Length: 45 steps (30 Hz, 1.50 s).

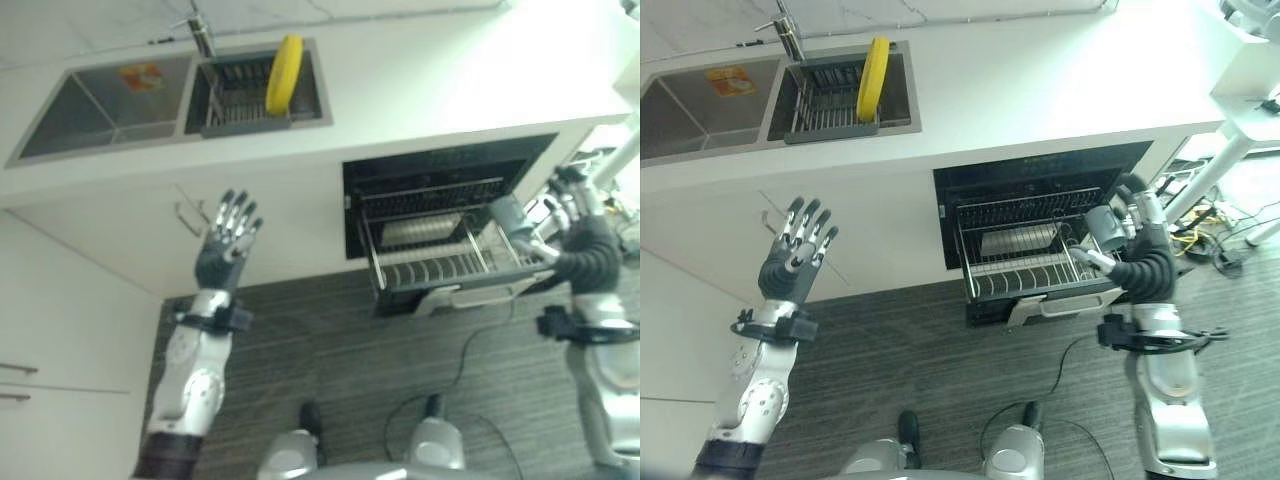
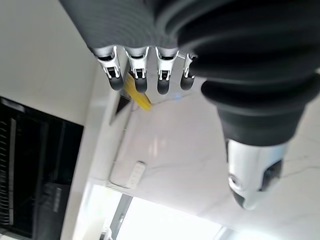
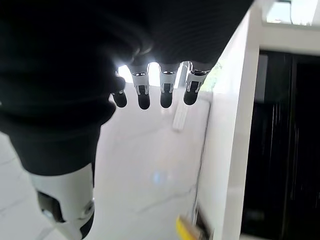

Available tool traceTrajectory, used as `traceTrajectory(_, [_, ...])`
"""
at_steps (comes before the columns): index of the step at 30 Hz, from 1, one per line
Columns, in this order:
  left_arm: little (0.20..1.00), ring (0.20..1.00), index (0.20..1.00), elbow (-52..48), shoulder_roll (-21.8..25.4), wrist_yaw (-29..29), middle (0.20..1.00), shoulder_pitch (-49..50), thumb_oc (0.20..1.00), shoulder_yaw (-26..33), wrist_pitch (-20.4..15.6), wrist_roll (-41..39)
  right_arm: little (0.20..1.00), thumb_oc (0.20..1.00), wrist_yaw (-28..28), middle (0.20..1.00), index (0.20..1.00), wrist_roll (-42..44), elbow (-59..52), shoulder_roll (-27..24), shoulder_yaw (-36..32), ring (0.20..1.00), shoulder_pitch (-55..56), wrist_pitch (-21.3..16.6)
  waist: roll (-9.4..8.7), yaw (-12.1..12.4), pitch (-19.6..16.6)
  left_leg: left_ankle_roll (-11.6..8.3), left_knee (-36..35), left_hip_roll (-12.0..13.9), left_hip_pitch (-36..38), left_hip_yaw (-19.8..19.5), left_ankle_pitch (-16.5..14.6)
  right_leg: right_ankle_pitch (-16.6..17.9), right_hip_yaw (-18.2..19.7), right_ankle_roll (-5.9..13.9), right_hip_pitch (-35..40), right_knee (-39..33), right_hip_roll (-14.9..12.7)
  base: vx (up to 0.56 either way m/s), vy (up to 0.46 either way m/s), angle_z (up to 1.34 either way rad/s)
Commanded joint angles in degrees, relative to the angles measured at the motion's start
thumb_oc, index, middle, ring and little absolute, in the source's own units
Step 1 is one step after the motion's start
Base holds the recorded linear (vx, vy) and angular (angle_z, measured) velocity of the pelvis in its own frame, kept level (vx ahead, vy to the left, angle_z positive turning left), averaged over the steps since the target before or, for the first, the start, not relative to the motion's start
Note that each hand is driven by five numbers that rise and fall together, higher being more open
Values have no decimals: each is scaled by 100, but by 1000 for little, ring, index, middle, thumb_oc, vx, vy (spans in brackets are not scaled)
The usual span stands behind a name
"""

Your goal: Place the dishes in the dishwasher.

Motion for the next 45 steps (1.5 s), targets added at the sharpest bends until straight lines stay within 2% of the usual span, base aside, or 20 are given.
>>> traceTrajectory(1, [1000, 1000, 1000, -596, 206, -136, 1000, -240, 1000, 220, -55, -57, 1000, 1000, -397, 1000, 1000, -84, 224, -472, -236, 1000, -450, -466, 179, -13, -312, -395, -362, 356, 96, -596, -222, -1626, 534, 311, 463, 212, 745, 44, 232, -32])
traceTrajectory(2, [1000, 1000, 1000, -560, 203, -154, 1000, -327, 1000, 102, -73, -19, 1000, 1000, -490, 1000, 1000, -29, 213, -545, -336, 1000, -337, -509, 147, -126, -328, -309, -362, 222, 60, -735, -214, -1844, 821, 123, 402, 273, 1271, 48, 185, 30])
traceTrajectory(4, [1000, 1000, 1000, -500, 169, -99, 1000, -409, 1000, -48, -261, 122, 1000, 1000, -526, 1000, 1000, 46, 241, -581, -408, 1000, -254, -615, 97, -154, -338, -266, -362, 68, 49, -771, -216, -1965, 699, -42, 466, 83, 1555, 51, 78, 98])
traceTrajectory(5, [1000, 1000, 1000, -493, 160, -84, 1000, -415, 1000, -72, -318, 146, 1000, 1000, -539, 1000, 1000, 87, 269, -599, -410, 1000, -261, -644, 88, -144, -333, -265, -362, 38, 58, -747, -217, -1983, 648, -81, 523, -12, 1600, 65, -17, 88])
traceTrajectory(8, [1000, 1000, 1000, -485, 110, -127, 1000, -466, 1000, -123, -295, 16, 1000, 1000, -626, 1000, 1000, 56, 297, -649, -427, 1000, -256, -619, 72, -198, -372, -225, -362, -68, 101, -772, -235, -1905, 945, -155, 725, -457, 1707, 71, -64, 11])
traceTrajectory(10, [1000, 1000, 1000, -491, 51, -140, 1000, -465, 1000, -162, -263, 57, 1000, 1000, -661, 1000, 1000, -49, 295, -631, -353, 1000, -327, -569, 60, -138, -411, -243, -362, -77, 151, -700, -263, -1791, 726, -128, 860, -700, 1630, 45, -93, 5])
traceTrajectory(14, [1000, 1000, 1000, -534, 18, 12, 1000, -499, 1000, -209, -313, 30, 1000, 1000, -681, 1000, 1000, -86, 347, -611, -227, 1000, -535, -446, 93, -113, -496, -299, -362, -26, 266, -488, -318, -1618, 631, -104, 1052, -1101, 1587, 46, -125, -4])
traceTrajectory(19, [1000, 1000, 1000, -628, -13, 37, 1000, -318, 1000, -81, -323, -240, 1000, 1000, -655, 1000, 1000, 37, 260, -590, -284, 1000, -409, -303, 152, -130, -592, -366, -280, 48, 337, -287, -330, -1660, 561, -177, 1126, -1190, 1633, 57, -178, -6])
traceTrajectory(20, [1000, 1000, 1000, -637, -25, 28, 1000, -288, 1000, -58, -350, -229, 1000, 1000, -624, 1000, 1000, 33, 239, -594, -294, 1000, -412, -274, 149, -140, -559, -404, -13, 64, 268, -199, -372, -1668, 560, -225, 1137, -1188, 1629, 20, -257, 0])
traceTrajectory(22, [1000, 1000, 1000, -652, -32, 4, 1000, -312, 1000, -76, -307, -294, 1000, 1000, -639, 1000, 1000, -11, 228, -729, -340, 1000, -483, -186, 39, -156, -417, -461, 1175, 94, -237, -5, -638, -1616, 530, -323, 1136, -1160, 1474, -25, -194, 0])
traceTrajectory(23, [1000, 1000, 1000, -702, -54, -15, 1000, -351, 1000, -124, -284, -316, 1000, 1000, -674, 1000, 1000, -3, 265, -840, -374, 1000, -565, -165, -6, -158, -266, -579, 2177, 173, -751, 56, -553, -1583, 512, -412, 1142, -1131, 1385, -13, -100, 7])
traceTrajectory(24, [1000, 1000, 1000, -728, -68, -54, 1000, -340, 1000, -158, -282, -285, 1000, 1000, -687, 1000, 1000, -32, 278, -865, -400, 1000, -583, -160, 23, -187, -204, -683, 2474, 341, -974, 64, -403, -1555, 488, -439, 1152, -1147, 1390, 25, -33, 13])
traceTrajectory(26, [1000, 1000, 1000, -761, -53, -160, 1000, -268, 1000, -258, -295, -279, 1000, 1000, -699, 1000, 1000, 8, 294, -902, -478, 1000, -590, -108, 133, -309, -148, -747, 1935, 716, -953, 252, -242, -1562, 448, -390, 1188, -1149, 1402, 110, 195, 24])
traceTrajectory(27, [1000, 1000, 1000, -763, -41, -228, 1000, -213, 1000, -276, -325, -307, 1000, 1000, -650, 1000, 1000, 37, 289, -922, -509, 1000, -548, -106, 206, -331, -162, -727, 1174, 764, -788, 280, -143, -1594, 488, -314, 1218, -1140, 1390, 179, 332, 32])
traceTrajectory(29, [1000, 1000, 1000, -784, -13, -268, 1000, -97, 1000, -270, -409, -325, 1000, 1000, -561, 1000, 1000, 64, 251, -952, -554, 1000, -379, -199, 335, -305, -210, -847, 125, 829, -579, 79, 347, -1698, 652, -246, 1333, -1184, 1467, 223, 339, -4])
traceTrajectory(30, [1000, 1000, 1000, -787, -18, -250, 1000, -39, 1000, -285, -505, -437, 1000, 1000, -496, 1000, 1000, 72, 233, -973, -559, 1000, -318, -264, 408, -247, -233, -982, -286, 932, -593, -281, 644, -1831, 896, -244, 1467, -1231, 1557, 239, 318, -32])
traceTrajectory(32, [1000, 1000, 1000, -703, -72, -281, 1000, -28, 1000, -293, -574, -528, 1000, 1000, -412, 1000, 1000, 70, 282, -1032, -585, 1000, -361, -293, 434, -230, -261, -1006, -314, 962, -626, -355, 630, -1975, 1042, -233, 1596, -1248, 1560, 220, 327, -51])
traceTrajectory(36, [1000, 1000, 1000, -612, -63, -349, 1000, -77, 1000, -277, -516, -547, 1000, 1000, -361, 1000, 1000, 170, 127, -1034, -730, 1000, -224, -260, 423, -257, -403, -982, -362, 979, -542, -85, 561, -2056, 890, -42, 1756, -1248, 1354, 160, 255, -47])
traceTrajectory(40, [1000, 1000, 1000, -652, 62, -422, 1000, -402, 1000, -178, -211, -440, 1000, 1000, -603, 1000, 1000, 140, -101, -826, -858, 1000, -59, -340, 198, -133, -523, -795, -362, 673, -429, -63, 305, -1816, 577, 368, 1786, -1196, 839, 200, 320, 5])
traceTrajectory(45, [1000, 1000, 1000, -699, 147, -364, 1000, -619, 1000, -126, 28, -223, 1000, 1000, -748, 1000, 1000, -40, -57, -636, -725, 1000, -261, -321, 76, 71, -536, -510, -268, 384, -485, -128, 192, -1850, 414, 385, 1679, -661, 541, 110, 205, 43])
